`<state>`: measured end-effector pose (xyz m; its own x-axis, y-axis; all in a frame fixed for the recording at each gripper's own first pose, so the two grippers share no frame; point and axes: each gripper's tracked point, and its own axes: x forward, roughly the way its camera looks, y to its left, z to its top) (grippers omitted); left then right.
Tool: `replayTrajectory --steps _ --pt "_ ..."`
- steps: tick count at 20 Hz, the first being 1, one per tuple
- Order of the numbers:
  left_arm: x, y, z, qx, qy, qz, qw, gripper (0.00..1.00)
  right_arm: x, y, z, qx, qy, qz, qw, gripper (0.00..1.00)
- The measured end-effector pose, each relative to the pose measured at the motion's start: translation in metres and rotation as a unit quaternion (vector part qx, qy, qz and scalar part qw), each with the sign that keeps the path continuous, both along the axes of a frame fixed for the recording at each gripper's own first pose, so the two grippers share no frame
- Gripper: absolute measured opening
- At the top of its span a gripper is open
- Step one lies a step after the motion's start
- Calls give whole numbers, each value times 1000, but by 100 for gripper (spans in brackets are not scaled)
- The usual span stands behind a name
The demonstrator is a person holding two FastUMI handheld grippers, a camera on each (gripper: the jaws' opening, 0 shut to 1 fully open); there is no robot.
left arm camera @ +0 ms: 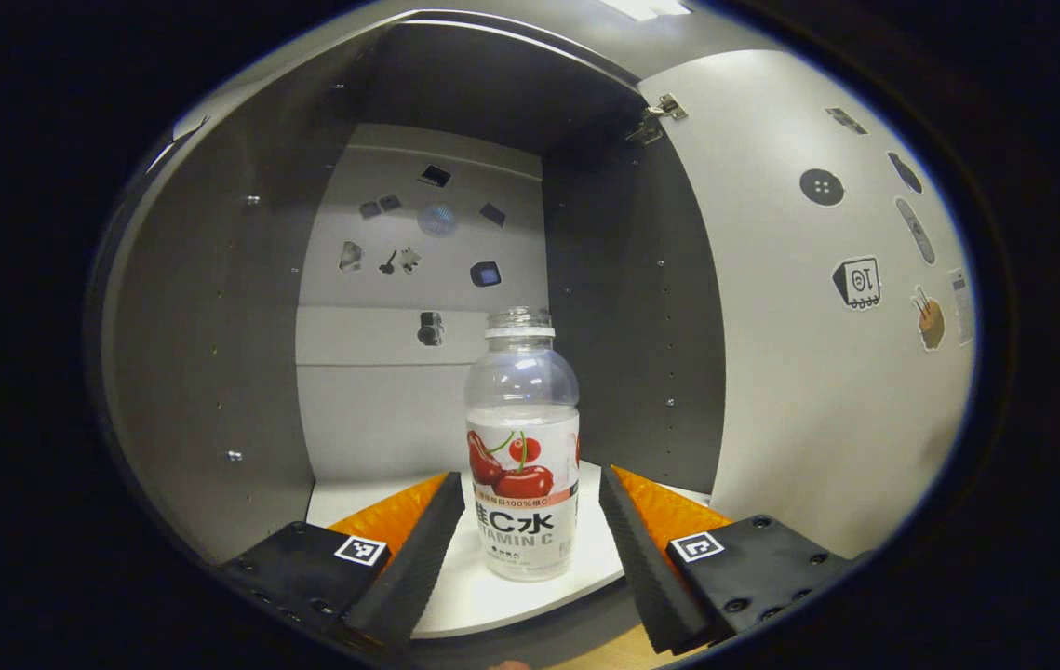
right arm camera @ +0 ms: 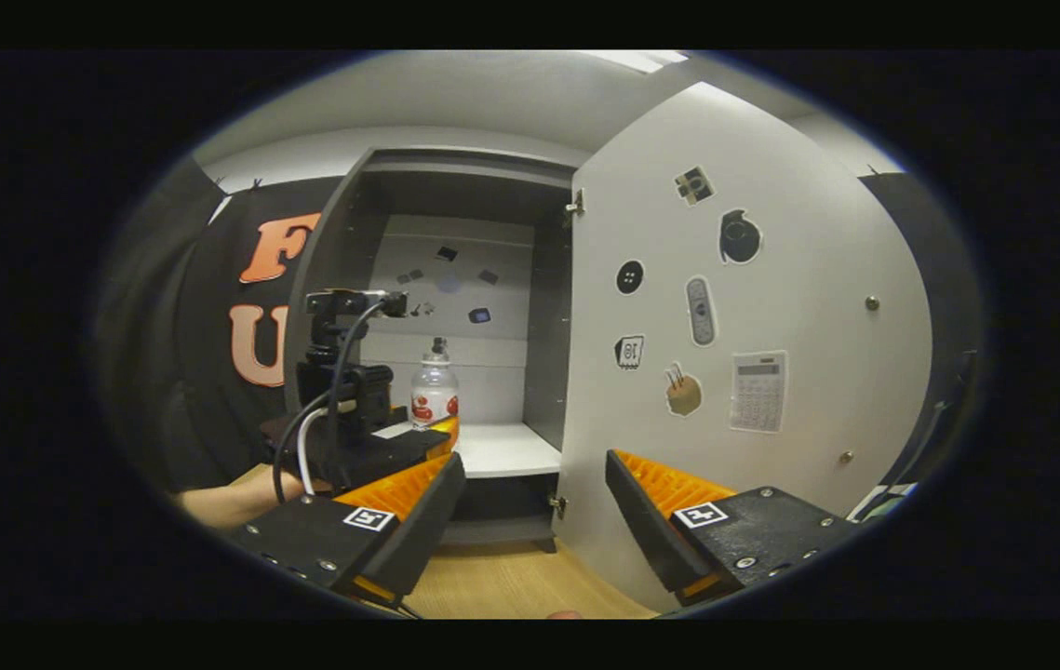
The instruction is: Open the cabinet door with the right hand, grasp the bottle in the cabinet with the left hand and place it on the coaster, then close the cabinet door with the right hand.
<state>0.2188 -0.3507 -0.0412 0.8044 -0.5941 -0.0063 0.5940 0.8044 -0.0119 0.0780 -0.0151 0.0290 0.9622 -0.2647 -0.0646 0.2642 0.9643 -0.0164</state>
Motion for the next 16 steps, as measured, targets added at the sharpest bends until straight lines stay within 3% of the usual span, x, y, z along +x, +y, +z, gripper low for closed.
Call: replayTrajectory --steps 7,9,16 --pt "21 -6 -12 0 12 10 1000 95 5 1 -1 9 1 4 1000 93" --pt "19 -6 -8 -8 9 14 1000 86 4 0 -1 10 2 6 1000 93" --pt "19 1 -7 15 -1 29 999 82 4 1 1 11 -1 17 1000 94"
